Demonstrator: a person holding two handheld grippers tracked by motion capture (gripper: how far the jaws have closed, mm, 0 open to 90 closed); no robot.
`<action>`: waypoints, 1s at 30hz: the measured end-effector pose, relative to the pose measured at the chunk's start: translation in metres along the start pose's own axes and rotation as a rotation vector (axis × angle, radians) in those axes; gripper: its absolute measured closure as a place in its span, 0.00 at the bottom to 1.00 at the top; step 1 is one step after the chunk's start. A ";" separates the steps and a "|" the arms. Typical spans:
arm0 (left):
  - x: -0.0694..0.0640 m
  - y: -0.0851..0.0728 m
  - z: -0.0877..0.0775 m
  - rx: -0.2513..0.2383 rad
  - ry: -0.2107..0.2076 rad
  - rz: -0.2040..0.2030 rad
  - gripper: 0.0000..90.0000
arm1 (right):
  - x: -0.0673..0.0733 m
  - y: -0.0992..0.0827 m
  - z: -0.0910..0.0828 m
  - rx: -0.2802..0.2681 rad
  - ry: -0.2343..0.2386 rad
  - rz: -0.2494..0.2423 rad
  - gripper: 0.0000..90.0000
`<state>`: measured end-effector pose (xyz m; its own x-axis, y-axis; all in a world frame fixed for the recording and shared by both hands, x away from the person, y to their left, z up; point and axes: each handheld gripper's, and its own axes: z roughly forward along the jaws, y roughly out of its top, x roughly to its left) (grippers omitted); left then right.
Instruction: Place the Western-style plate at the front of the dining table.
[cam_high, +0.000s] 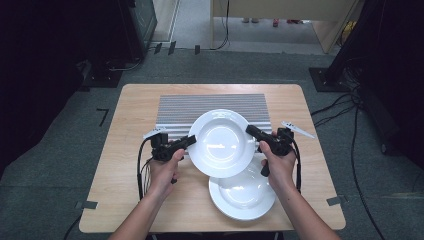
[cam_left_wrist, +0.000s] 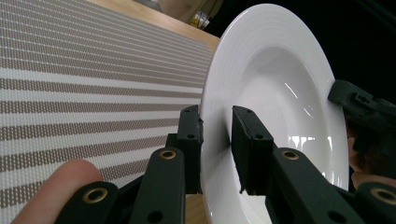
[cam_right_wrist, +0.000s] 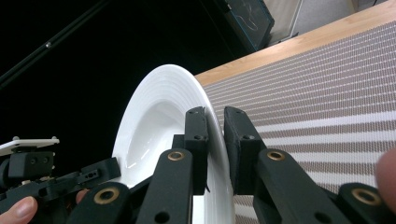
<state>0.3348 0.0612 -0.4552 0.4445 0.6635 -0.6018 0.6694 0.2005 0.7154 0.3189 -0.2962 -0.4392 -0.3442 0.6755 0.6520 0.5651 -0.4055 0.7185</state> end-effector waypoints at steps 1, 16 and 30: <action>0.001 0.002 0.001 -0.002 0.002 -0.007 0.83 | 0.000 0.001 0.002 -0.003 -0.001 -0.002 0.90; 0.015 0.037 0.022 -0.008 0.038 -0.019 0.83 | -0.013 0.027 0.042 0.002 -0.013 0.015 0.89; 0.035 0.058 0.042 0.004 0.066 -0.047 0.84 | -0.028 0.036 0.074 0.008 -0.037 0.055 0.89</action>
<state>0.4144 0.0665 -0.4496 0.3723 0.6995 -0.6100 0.6909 0.2300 0.6854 0.4047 -0.2840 -0.4495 -0.2848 0.6743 0.6813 0.5887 -0.4379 0.6794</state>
